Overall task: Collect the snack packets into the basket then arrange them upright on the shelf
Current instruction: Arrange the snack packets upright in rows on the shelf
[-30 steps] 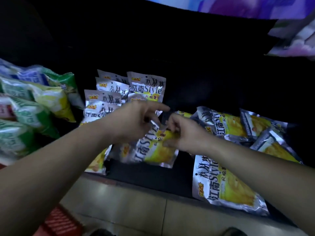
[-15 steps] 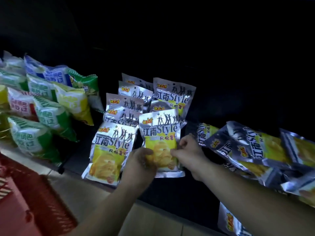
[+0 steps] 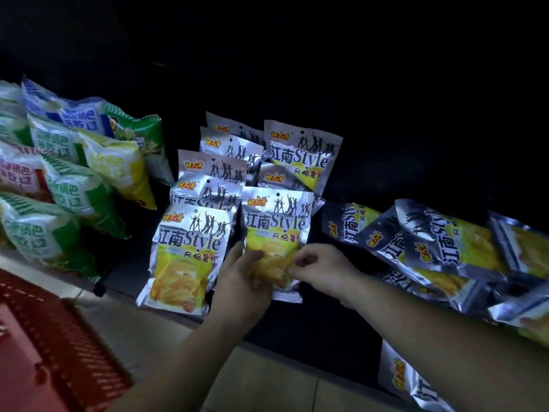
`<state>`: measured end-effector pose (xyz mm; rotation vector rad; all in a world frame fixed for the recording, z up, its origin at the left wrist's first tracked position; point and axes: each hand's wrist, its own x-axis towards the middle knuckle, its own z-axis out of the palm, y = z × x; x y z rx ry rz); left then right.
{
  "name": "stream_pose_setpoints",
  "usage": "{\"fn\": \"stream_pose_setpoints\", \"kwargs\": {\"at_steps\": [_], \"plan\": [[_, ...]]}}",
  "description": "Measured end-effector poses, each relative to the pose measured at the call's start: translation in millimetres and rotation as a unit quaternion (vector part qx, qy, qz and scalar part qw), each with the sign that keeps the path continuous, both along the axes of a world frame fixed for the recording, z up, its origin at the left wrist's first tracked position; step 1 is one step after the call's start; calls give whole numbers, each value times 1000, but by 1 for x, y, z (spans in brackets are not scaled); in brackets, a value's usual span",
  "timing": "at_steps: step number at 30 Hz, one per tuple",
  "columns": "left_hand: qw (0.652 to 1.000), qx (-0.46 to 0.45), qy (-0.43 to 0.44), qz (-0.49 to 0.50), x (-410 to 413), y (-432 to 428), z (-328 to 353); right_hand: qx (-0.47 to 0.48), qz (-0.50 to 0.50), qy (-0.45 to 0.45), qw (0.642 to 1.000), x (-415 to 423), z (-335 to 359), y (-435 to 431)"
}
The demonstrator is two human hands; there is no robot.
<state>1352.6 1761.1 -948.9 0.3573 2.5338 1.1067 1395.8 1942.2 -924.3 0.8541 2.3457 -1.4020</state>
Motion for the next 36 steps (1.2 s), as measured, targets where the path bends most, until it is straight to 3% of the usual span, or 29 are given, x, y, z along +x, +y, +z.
{"fn": "stream_pose_setpoints", "kwargs": {"at_steps": [3, 8, 14, 17, 22, 25, 28, 36], "plan": [[1000, 2, 14, -19, 4, 4, 24, 45, 64, -8, 997, 13, 32, 7], [990, 22, -84, -110, 22, 38, 102, 126, 124, -19, 984, 47, 110, 31], [965, -29, -55, -255, 82, 110, 193, 144, 18, 34, 989, 136, 166, 63], [953, 10, -106, -283, 126, 146, 196, 182, -4, 16, 983, 186, 179, 86], [939, 30, -195, -282, 200, 184, 151, 234, -97, -15, 967, 274, 134, 126], [937, 25, -226, -265, 241, 195, 112, 191, -178, -8, 965, 318, 86, 126], [919, 18, -226, -323, 291, 210, 80, 165, -225, -26, 960, 364, 44, 125], [899, -41, -274, -340, 403, 258, 1, 147, -385, -163, 896, 485, -54, 153]]}}
